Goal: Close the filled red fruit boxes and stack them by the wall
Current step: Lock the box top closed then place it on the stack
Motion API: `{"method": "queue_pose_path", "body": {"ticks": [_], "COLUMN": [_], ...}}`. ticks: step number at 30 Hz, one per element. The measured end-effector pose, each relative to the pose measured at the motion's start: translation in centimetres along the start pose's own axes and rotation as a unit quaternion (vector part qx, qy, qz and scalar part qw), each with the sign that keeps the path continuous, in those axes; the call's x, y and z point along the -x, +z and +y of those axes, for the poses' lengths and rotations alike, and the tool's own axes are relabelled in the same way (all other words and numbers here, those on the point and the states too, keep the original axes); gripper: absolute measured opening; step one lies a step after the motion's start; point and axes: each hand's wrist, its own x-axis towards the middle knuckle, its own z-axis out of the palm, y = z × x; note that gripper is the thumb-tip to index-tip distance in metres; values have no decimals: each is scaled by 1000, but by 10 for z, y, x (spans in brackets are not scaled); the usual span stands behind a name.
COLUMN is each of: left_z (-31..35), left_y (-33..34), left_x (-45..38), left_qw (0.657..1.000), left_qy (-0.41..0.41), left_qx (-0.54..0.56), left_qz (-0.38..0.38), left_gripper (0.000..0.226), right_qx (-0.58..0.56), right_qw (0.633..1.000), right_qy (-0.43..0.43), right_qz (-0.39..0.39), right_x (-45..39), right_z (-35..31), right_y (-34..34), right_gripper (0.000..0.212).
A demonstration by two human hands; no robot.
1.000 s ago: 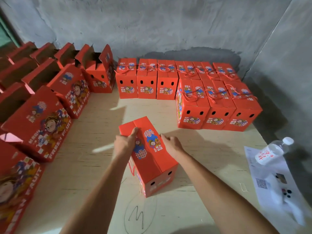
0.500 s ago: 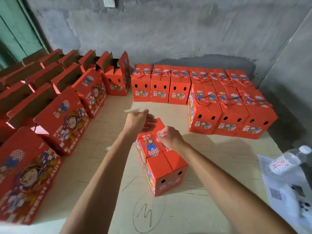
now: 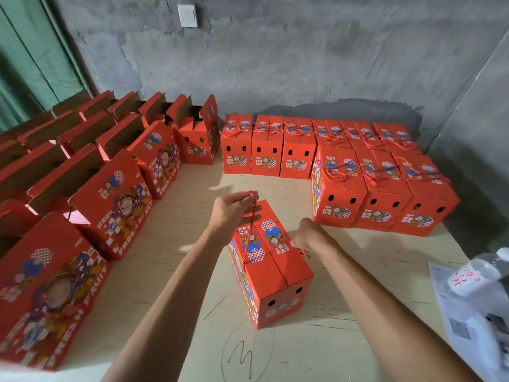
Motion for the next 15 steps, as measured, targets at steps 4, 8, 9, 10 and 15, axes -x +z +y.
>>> {"method": "queue_pose_path", "body": {"ticks": [4,8,9,10,15], "left_z": [-4,-4,0,3,31], "left_y": [5,19,24,28,39], "left_x": [0,1,1,-1,-13], "left_qw": [999,995,990,984,962], "left_qy": [-12,-20,-18,-15,-21], "left_qx": [32,-72,-118,-160,-255], "left_qz": [-23,-63,-74,-82,-92], "left_gripper": [19,21,23,24,20], "right_qx": [-23,-232,-259,-272,-243], "right_qw": [998,972,964,959,960], "right_qy": [36,-1,-9,-21,-111], "right_qz": [-45,32,55,76,84], "right_x": [-4,-2,1,4,11], "right_z": [5,-15,-23,-30,-70], "right_y": [-22,-34,-37,-40,-50], "right_gripper": [16,29,30,33,35]}}
